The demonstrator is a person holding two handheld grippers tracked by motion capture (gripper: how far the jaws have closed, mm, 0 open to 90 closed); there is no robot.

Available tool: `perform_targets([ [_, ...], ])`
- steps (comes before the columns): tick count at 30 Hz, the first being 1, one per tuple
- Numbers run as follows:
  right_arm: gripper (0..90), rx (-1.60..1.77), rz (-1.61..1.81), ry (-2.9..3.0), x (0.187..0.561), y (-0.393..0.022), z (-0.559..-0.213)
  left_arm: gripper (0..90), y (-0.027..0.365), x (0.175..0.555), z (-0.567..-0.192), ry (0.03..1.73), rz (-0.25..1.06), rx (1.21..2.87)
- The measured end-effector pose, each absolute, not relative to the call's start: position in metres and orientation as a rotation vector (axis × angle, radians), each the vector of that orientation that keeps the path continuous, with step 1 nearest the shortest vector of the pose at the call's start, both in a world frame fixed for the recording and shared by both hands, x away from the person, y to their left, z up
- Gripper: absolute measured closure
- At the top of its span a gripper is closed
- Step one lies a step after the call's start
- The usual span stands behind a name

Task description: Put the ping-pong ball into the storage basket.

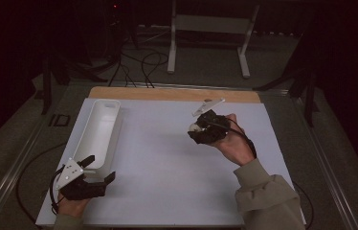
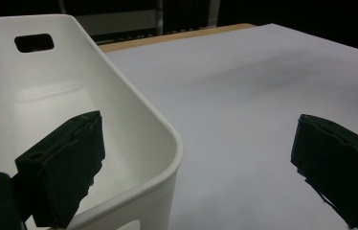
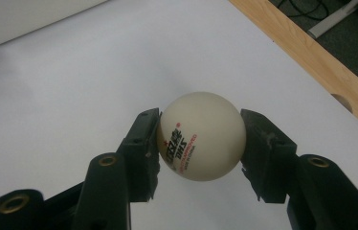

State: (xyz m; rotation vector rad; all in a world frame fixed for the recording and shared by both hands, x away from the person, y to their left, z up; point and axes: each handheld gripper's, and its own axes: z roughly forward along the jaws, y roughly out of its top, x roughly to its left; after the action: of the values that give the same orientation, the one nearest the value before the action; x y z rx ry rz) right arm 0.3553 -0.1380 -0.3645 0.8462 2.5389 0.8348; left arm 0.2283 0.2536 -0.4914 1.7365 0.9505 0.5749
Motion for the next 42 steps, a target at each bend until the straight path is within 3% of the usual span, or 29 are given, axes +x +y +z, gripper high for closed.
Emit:
perform_targets([
  [42, 50.0, 0.82, 0.838, 2.546, 0.366, -0.116, -0.357, 5.0, 0.254, 0.229, -0.491, 0.946, 0.57, 1.738],
])
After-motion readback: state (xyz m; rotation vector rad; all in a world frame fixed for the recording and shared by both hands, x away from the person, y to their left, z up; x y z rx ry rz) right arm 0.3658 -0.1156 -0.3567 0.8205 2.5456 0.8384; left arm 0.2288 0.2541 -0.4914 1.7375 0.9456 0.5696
